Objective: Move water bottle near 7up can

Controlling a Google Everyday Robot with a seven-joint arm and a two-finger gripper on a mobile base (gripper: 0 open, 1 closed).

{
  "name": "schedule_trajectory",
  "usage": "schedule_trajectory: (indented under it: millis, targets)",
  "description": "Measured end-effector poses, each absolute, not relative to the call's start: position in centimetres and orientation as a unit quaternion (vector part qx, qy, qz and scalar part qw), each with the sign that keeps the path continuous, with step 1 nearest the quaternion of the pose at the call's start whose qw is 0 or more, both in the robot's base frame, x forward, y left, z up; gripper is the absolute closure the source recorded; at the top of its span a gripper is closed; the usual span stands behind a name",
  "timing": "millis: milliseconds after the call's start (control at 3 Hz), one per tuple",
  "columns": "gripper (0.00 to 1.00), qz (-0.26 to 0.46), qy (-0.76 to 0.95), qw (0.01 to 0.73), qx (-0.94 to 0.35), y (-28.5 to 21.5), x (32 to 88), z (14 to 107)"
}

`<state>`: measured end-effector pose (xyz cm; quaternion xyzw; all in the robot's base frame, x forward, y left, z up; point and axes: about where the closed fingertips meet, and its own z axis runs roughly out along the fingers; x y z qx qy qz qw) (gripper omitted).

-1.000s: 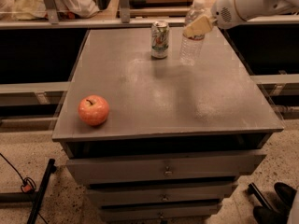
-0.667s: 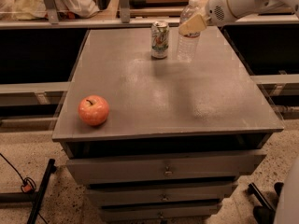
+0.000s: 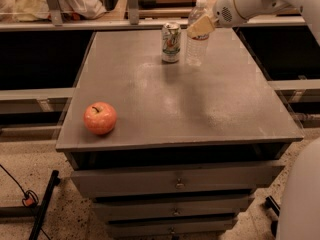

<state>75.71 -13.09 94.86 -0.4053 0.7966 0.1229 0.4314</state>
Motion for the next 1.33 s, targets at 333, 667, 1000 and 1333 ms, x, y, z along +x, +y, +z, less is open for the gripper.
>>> schedule_trajectory:
  millis: [333, 667, 1000, 1333]
  targets:
    - [0.37, 0.132, 0.801, 0.428, -0.398, -13.2, 76.0, 94.0]
    - [0.14, 0.143, 0.804, 0.424, -0.392, -13.2, 76.1, 93.1]
    - [0.0, 0.158, 0.809, 0.414, -0.386, -12.9, 76.2, 92.0]
    - [0.0, 0.157, 0.81, 0.409, -0.39, -13.1, 76.3, 91.9]
